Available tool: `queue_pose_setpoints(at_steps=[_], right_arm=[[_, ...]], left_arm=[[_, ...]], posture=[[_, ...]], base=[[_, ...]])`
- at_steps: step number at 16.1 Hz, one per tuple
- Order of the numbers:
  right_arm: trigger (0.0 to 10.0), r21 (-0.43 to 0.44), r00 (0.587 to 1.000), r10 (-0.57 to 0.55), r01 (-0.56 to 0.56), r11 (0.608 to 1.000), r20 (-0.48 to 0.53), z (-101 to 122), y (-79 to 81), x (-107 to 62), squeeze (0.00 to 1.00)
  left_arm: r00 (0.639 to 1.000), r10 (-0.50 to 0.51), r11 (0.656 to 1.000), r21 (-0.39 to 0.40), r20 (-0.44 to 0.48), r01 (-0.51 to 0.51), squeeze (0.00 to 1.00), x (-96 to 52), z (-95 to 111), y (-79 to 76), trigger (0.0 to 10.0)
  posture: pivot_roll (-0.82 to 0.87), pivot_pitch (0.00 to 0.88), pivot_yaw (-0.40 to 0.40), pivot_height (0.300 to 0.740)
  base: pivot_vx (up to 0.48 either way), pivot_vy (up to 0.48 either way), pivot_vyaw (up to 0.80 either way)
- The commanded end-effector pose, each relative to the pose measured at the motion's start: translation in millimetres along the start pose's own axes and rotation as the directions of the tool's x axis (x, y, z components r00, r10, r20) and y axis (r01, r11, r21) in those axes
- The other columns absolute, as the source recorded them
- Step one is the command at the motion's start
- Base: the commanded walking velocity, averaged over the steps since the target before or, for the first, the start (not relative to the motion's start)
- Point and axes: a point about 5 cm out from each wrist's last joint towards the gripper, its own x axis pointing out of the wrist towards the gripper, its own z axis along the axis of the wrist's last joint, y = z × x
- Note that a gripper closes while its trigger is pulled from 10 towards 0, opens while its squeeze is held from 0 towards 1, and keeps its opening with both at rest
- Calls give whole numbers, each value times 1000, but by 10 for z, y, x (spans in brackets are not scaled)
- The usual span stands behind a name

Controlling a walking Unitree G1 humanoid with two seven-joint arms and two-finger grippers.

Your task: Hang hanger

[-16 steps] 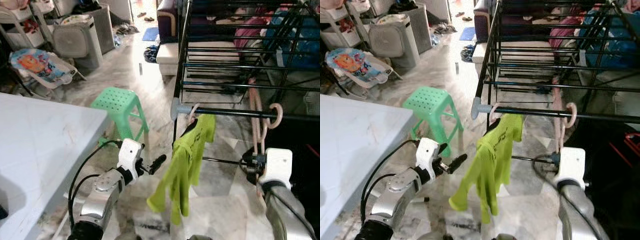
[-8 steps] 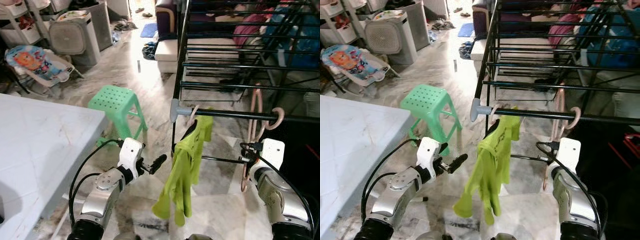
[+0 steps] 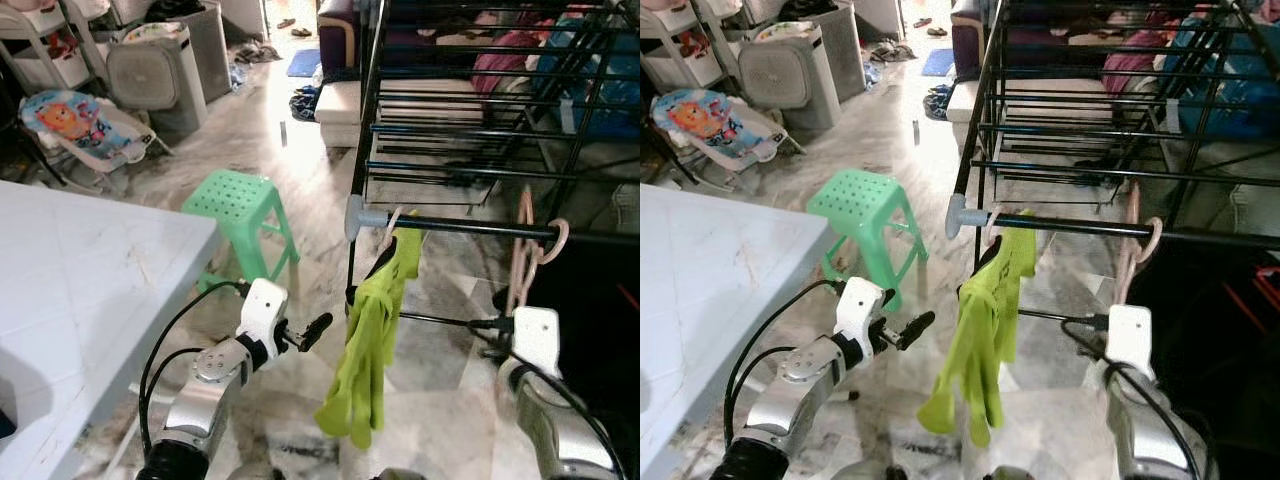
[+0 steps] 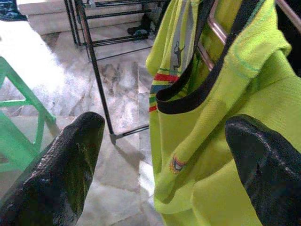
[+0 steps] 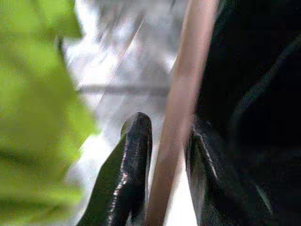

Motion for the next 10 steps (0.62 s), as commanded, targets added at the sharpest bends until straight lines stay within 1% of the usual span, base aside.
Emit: queue_pose_setpoints(at_steps=[1, 3, 5, 6, 7, 9, 10], right_arm=[[10000, -23, 995, -42, 45, 999, 93, 118, -10, -52, 1000], [10000, 0, 992, -68, 68, 998, 108, 67, -9, -117, 1000], [10000, -6, 981, -106, 108, 994, 162, 49, -61, -210, 1000], [10000, -1, 973, -120, 123, 992, 197, 66, -81, -245, 1000], [10000, 21, 962, -137, 136, 990, 238, 107, -104, -284, 1000], [10000, 24, 942, -151, 150, 988, 300, 183, -118, -358, 1000], [10000, 7, 928, -142, 148, 989, 344, 245, -106, -391, 1000]], left_arm=[[1000, 13, 1000, 9, 0, -13, 0, -13, 1, 15, 10000], [1000, 24, 1000, 9, 10, -24, 0, -39, 6, 16, 10000], [999, 33, 999, 4, 14, -33, 0, -78, 16, 24, 10000], [999, 37, 999, 4, 15, -37, 0, -97, 14, 34, 10000], [999, 39, 999, 3, 13, -39, 0, -116, 3, 43, 10000], [998, 52, 999, -6, 27, -52, 0, -149, 11, 65, 10000], [997, 58, 998, -11, 40, -58, 0, -163, 27, 72, 10000]], posture=[[-87, 0, 51, 740], [-84, 0, 54, 740], [-84, 0, 55, 740], [-87, 0, 57, 740], [-88, 0, 58, 740], [-89, 0, 59, 740], [-86, 0, 61, 740]], base=[[0, 0, 0], [0, 0, 0], [0, 0, 0], [0, 0, 0], [0, 0, 0], [0, 0, 0], [0, 0, 0]])
